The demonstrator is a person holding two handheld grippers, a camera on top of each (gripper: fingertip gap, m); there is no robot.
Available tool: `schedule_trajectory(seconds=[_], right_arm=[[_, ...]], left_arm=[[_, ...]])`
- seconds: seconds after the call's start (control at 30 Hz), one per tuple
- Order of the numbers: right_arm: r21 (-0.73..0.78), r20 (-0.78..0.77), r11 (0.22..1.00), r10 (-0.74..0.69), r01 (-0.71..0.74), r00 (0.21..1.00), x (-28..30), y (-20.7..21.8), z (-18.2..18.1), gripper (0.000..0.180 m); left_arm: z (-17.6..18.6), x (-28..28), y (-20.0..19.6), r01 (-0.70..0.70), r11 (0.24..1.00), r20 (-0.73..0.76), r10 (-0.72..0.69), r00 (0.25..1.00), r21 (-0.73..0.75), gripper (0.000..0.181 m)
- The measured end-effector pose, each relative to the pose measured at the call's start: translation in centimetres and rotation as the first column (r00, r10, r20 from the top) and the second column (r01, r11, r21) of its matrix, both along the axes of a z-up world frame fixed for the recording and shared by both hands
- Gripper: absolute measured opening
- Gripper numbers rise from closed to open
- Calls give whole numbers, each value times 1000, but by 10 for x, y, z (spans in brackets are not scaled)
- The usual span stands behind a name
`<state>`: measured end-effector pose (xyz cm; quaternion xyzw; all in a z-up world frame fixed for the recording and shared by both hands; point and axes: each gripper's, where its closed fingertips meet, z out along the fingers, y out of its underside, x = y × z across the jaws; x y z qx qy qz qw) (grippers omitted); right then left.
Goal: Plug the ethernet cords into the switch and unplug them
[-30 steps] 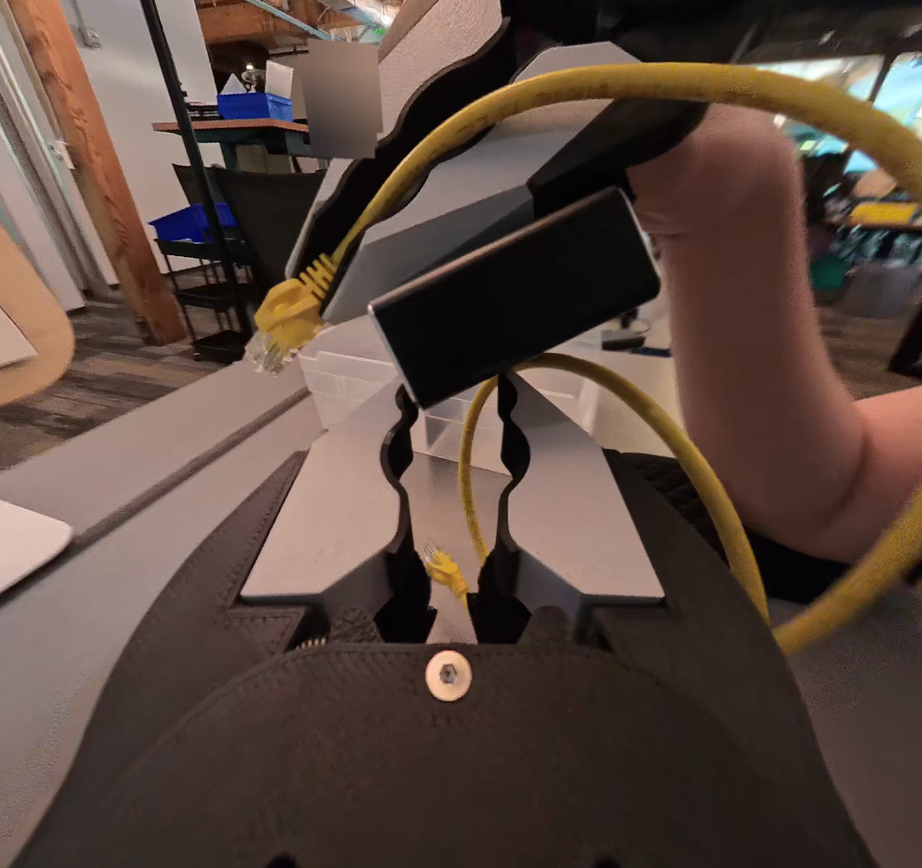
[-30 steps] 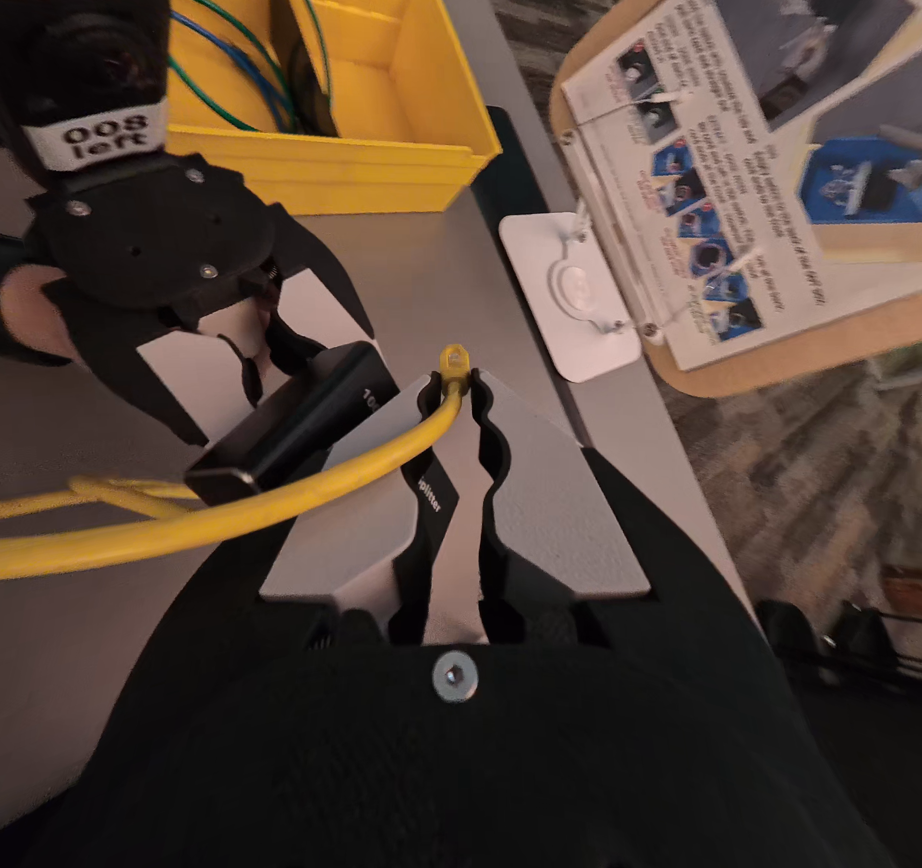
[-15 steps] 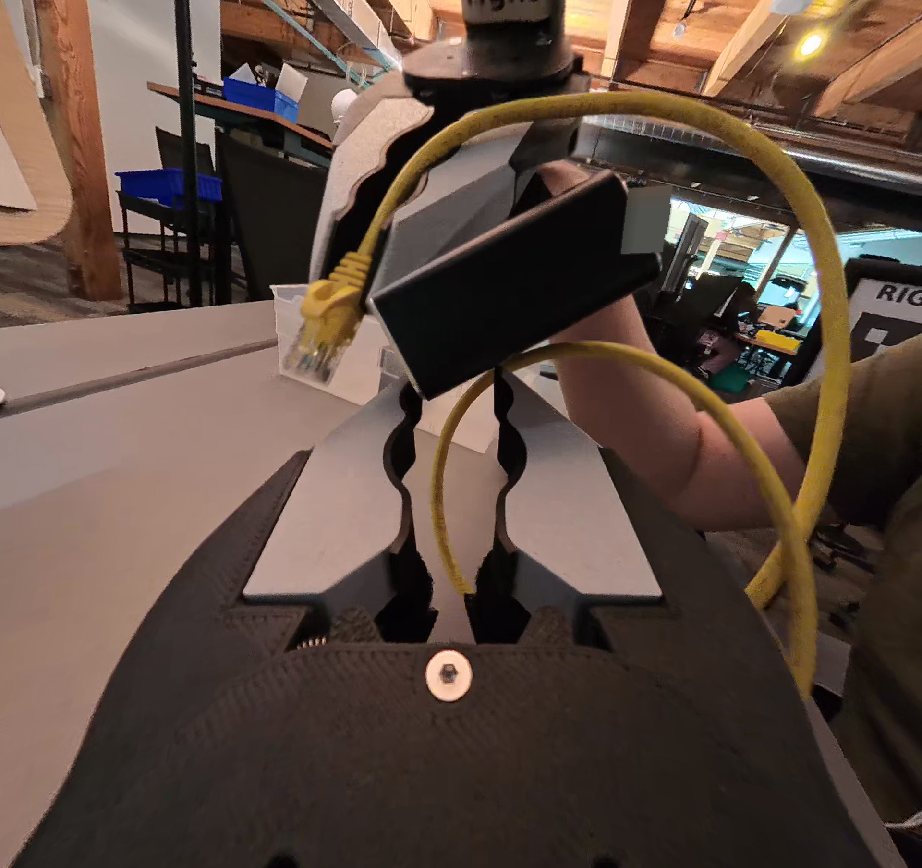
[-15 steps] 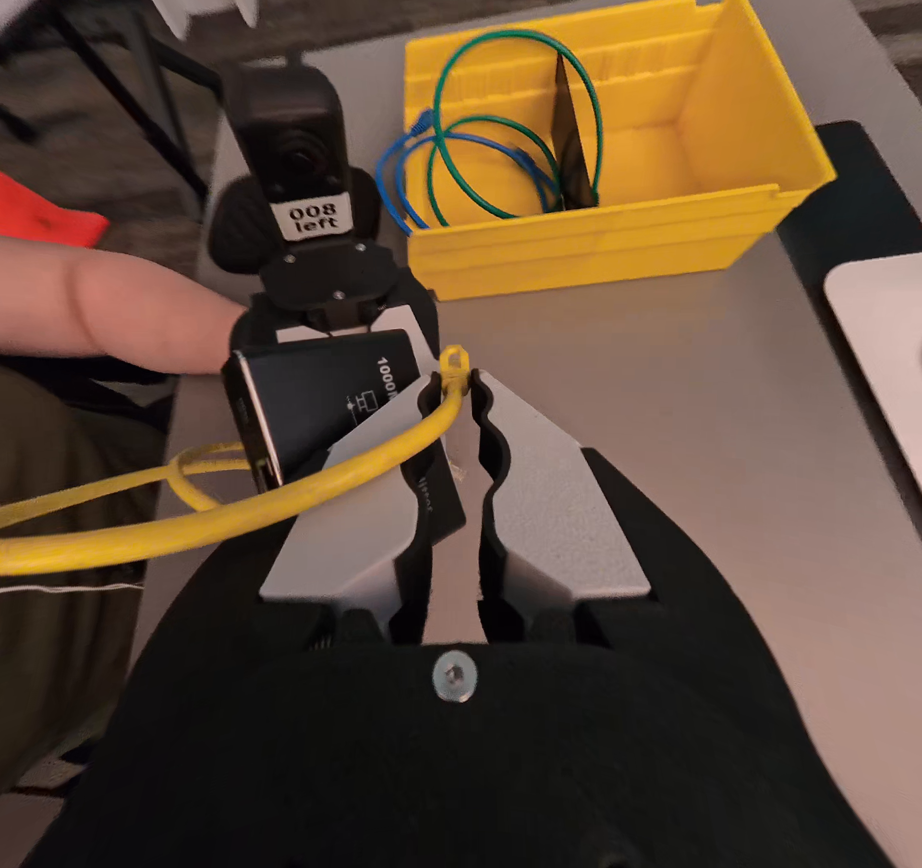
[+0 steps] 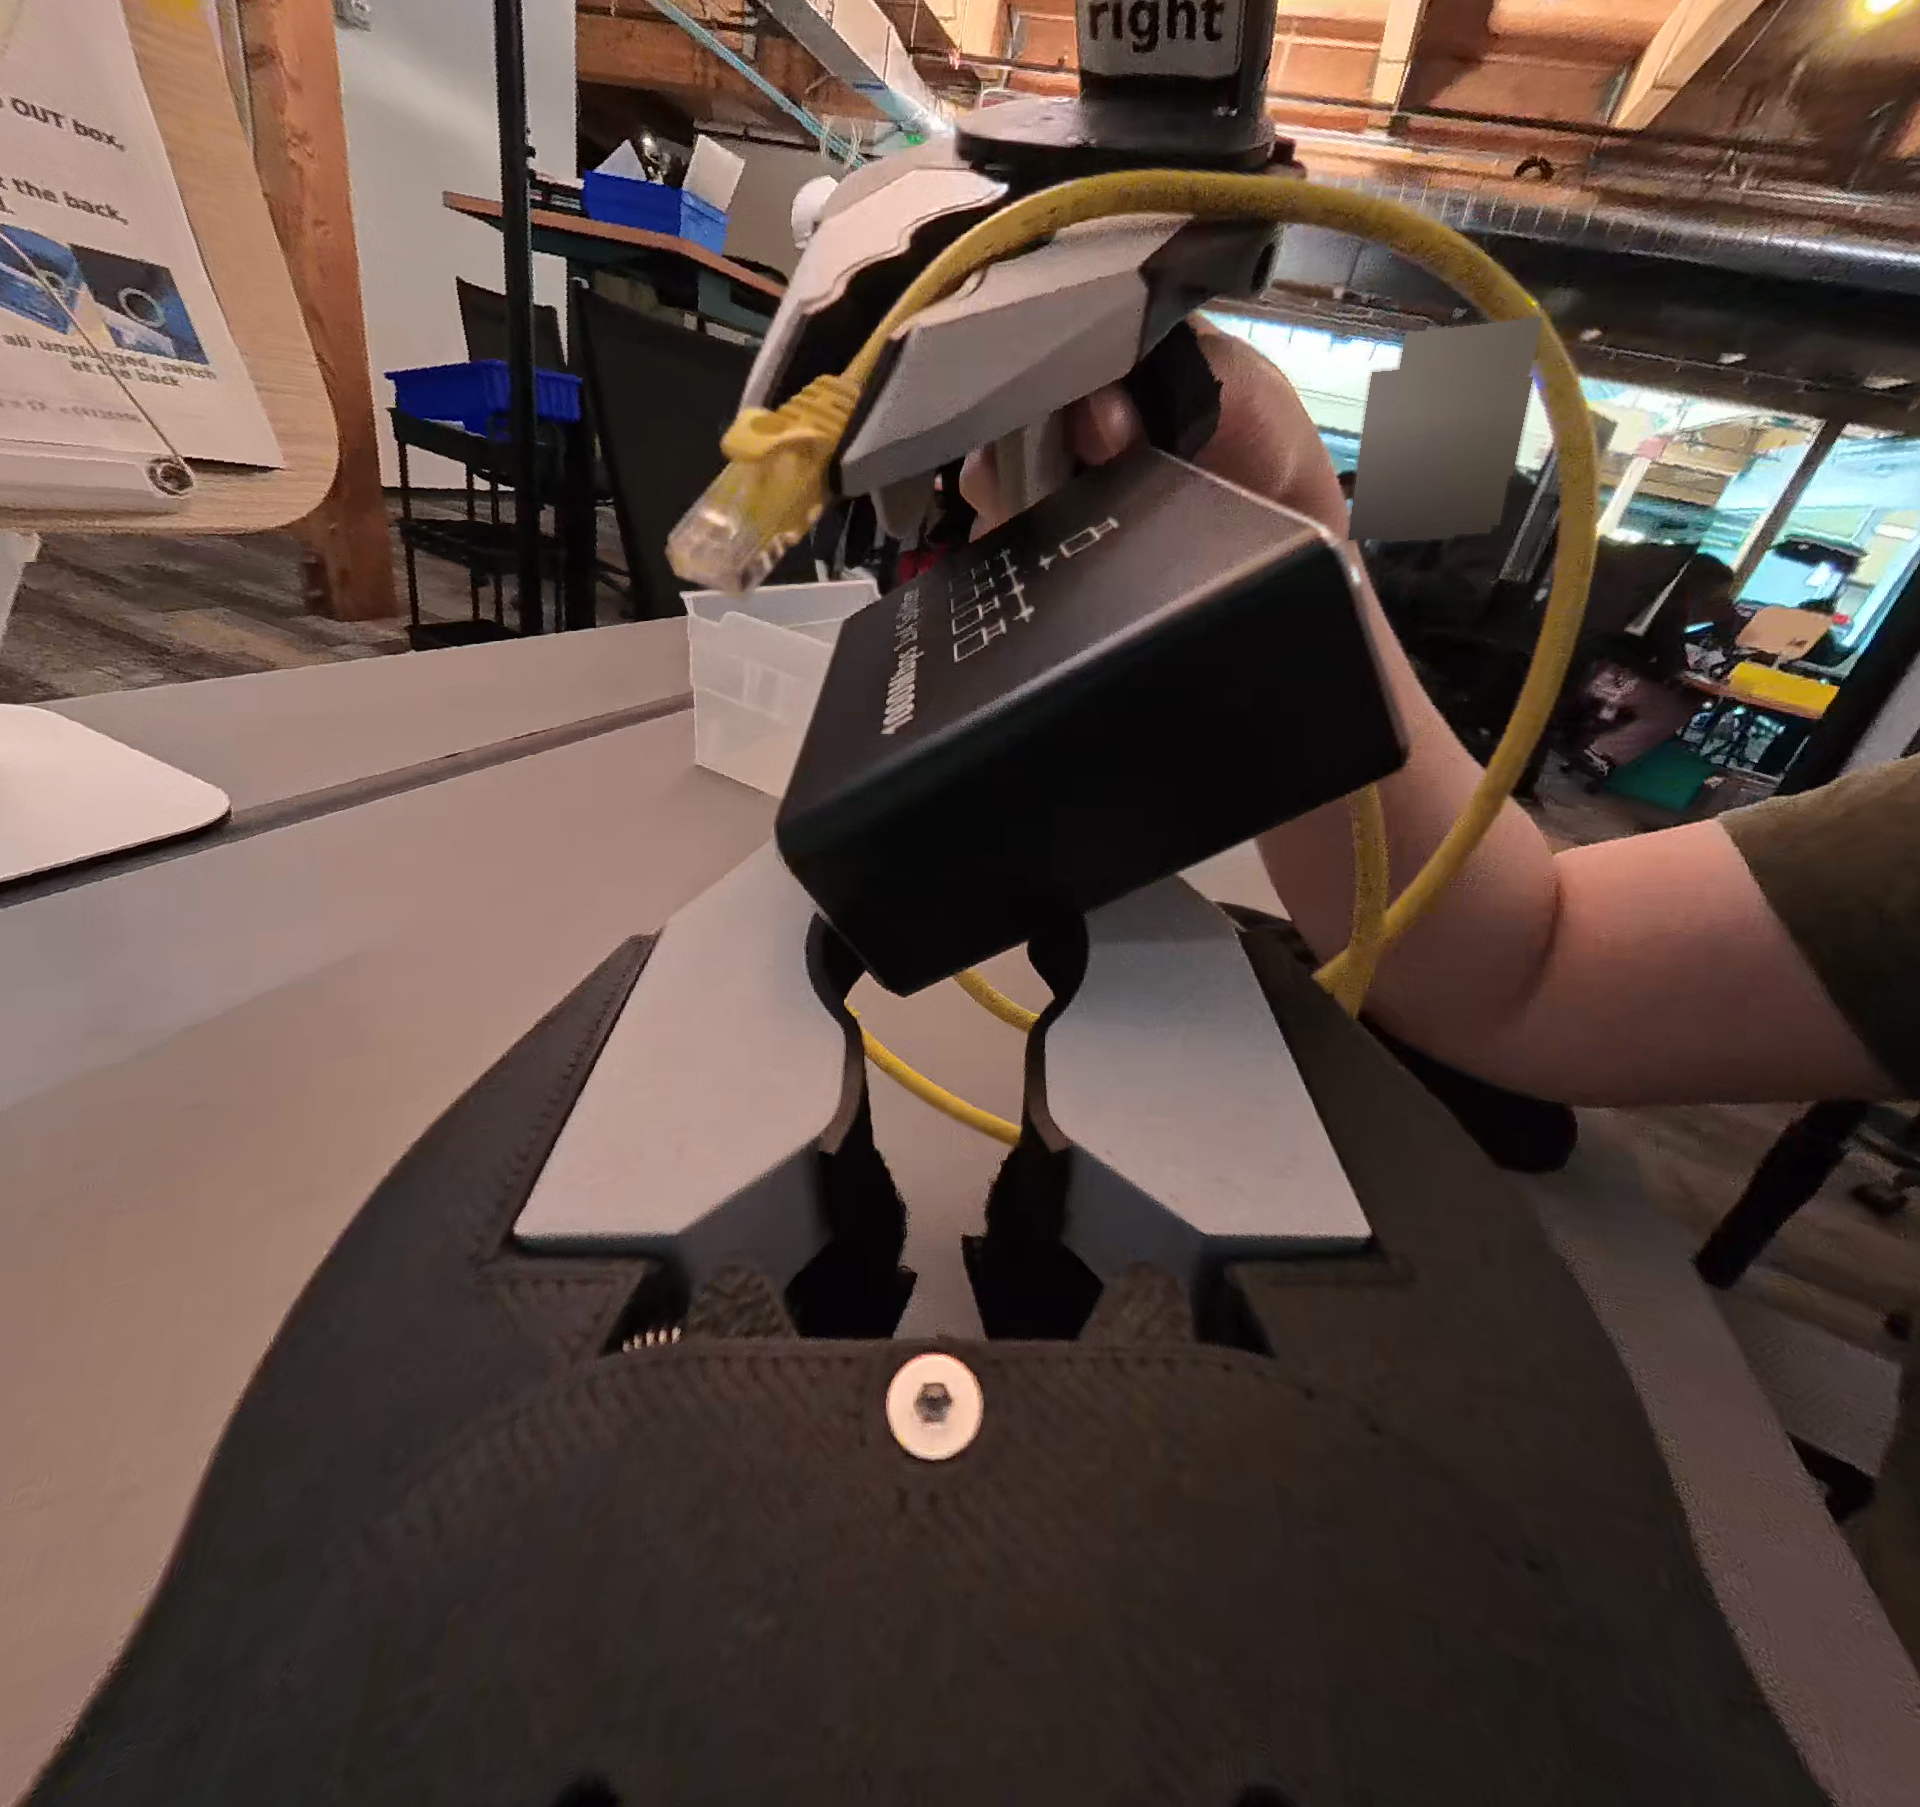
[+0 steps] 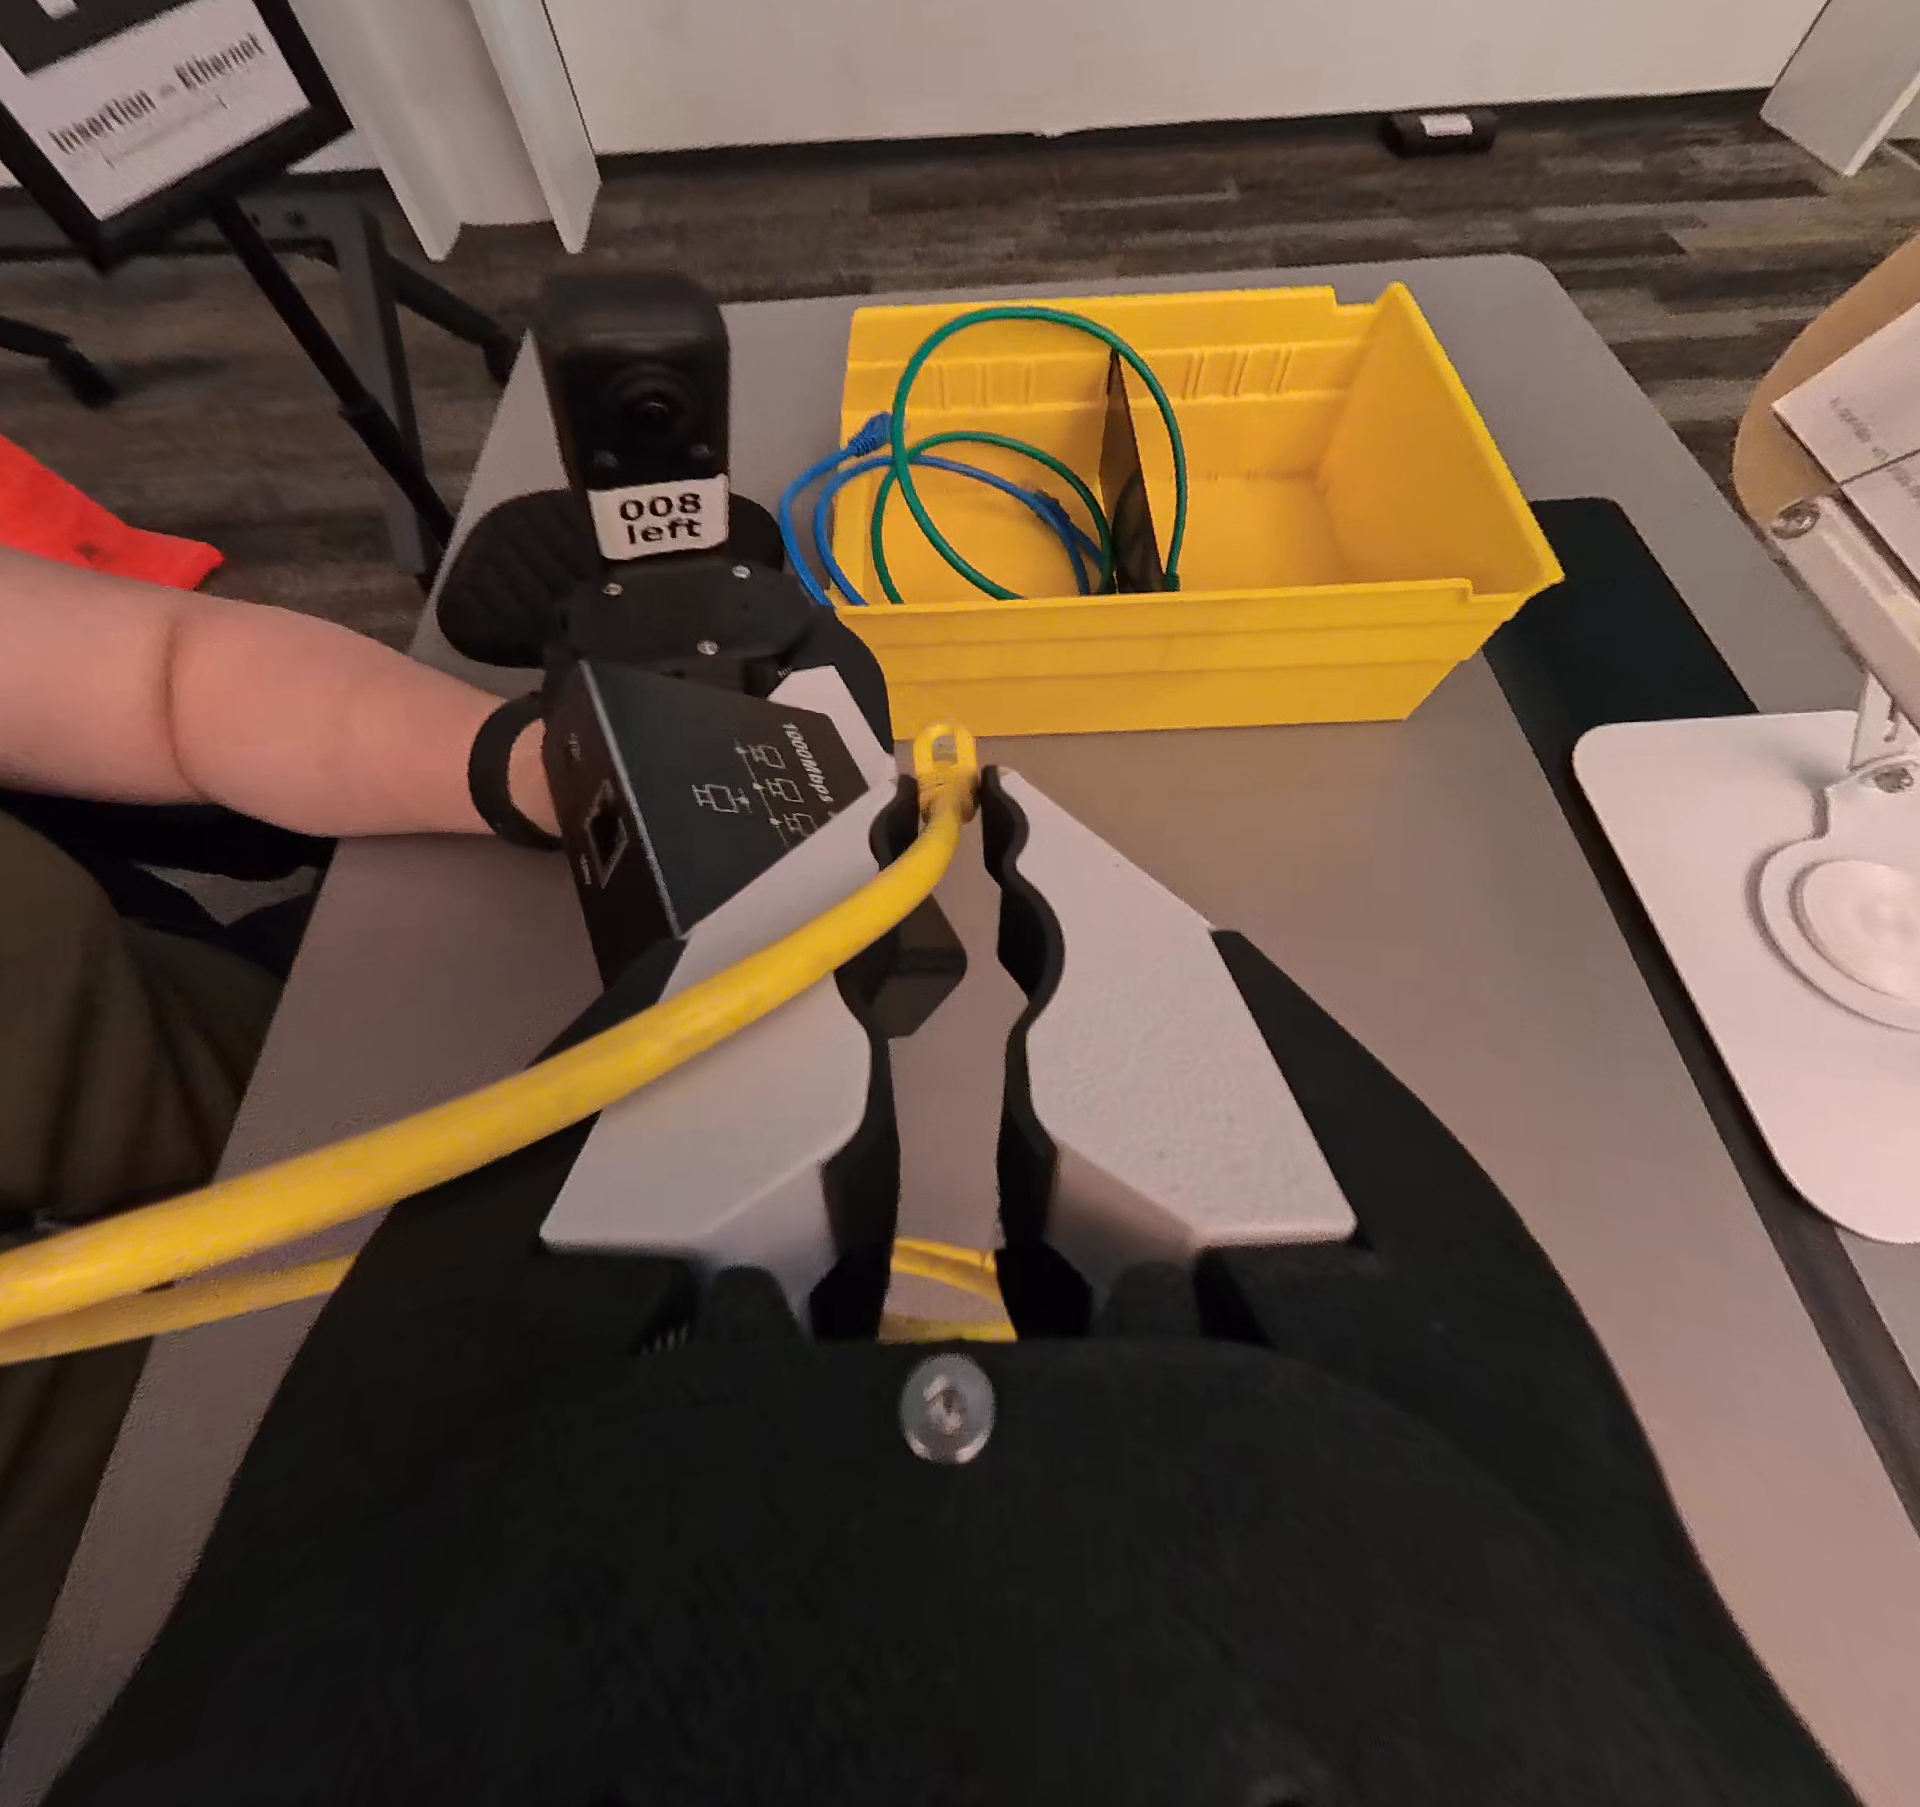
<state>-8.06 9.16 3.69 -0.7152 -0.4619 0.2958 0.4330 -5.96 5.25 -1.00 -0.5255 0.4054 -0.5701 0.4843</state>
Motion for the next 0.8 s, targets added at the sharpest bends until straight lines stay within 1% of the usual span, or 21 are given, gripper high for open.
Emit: schedule_trajectory(seconds=[0.1,0.23,0.33,0.47,0.6,0.7,0.73,0.77,0.8], right_arm=[[-19,5,1000,-20,20,1000,4,3,-3,11],[-63,26,997,-40,41,999,21,2,-6,11],[-84,94,994,-59,67,994,35,0,-15,11],[-133,201,989,-42,69,979,42,-10,-31,11],[-129,251,990,-26,60,968,38,-10,-41,11],[-131,314,991,24,19,949,30,-9,-58,11],[-105,322,994,54,-21,945,25,-8,-62,11],[-63,316,995,91,-75,944,17,-8,-65,11],[-55,297,994,111,-100,948,11,-7,-67,11]], left_arm=[[1,-1,-1,1,1000,7,-2,1000,7,23],[2,-3,4,-39,999,2,39,999,36,23],[5,-5,6,-73,995,3,73,997,62,23],[8,-8,10,-126,988,1,127,992,89,23],[7,-9,15,-173,977,-34,179,983,125,23],[6,-10,18,-216,963,-60,228,972,159,24],[7,-11,20,-228,960,-61,241,969,162,24],[8,-12,21,-241,957,-62,253,966,160,23],[9,-14,23,-254,954,-62,266,962,158,22]])
